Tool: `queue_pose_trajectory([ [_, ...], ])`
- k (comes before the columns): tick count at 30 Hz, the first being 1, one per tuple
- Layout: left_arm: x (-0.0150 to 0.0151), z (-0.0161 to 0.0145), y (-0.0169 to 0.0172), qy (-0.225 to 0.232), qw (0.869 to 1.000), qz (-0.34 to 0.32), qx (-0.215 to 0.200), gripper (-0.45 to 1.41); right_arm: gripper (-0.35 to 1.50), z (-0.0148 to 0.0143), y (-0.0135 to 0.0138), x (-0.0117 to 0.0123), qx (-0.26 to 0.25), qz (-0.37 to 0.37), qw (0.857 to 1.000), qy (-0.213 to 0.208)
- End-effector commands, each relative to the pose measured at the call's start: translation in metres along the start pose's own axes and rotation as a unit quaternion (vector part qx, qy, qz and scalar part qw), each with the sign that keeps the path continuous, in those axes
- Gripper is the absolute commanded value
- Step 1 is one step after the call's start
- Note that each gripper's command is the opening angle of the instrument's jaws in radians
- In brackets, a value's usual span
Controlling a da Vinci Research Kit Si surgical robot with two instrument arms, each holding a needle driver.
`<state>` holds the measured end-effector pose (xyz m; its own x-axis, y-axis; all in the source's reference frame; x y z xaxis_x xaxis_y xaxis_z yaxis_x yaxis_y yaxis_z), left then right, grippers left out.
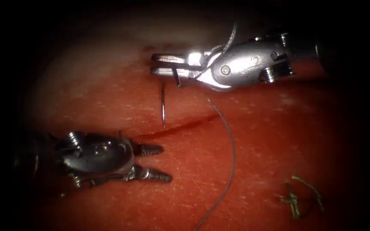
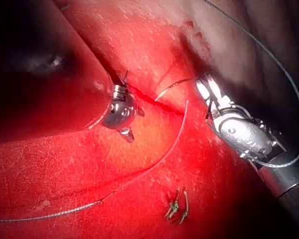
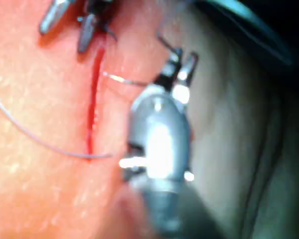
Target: Wound Closure
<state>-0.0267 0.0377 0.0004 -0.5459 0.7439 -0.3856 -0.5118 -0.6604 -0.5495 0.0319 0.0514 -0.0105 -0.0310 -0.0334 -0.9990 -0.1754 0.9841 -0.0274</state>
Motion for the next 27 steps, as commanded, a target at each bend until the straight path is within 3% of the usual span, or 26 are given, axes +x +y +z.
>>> queue_pose_trajectory([
  [1, -0.0005, 0.001, 0.0002, -0.001, 1.0, -0.003, -0.002, 0.5, -0.35, 0.001, -0.0002, -0.0005, -0.004, -0.005, 1.0, 0.004],
  [27, -0.0038, 0.0029, -0.0013, -0.012, 1.0, -0.003, -0.012, 0.52, -0.35, 0.0025, -0.0025, -0.0022, 0.01, -0.107, 0.994, 0.027],
])
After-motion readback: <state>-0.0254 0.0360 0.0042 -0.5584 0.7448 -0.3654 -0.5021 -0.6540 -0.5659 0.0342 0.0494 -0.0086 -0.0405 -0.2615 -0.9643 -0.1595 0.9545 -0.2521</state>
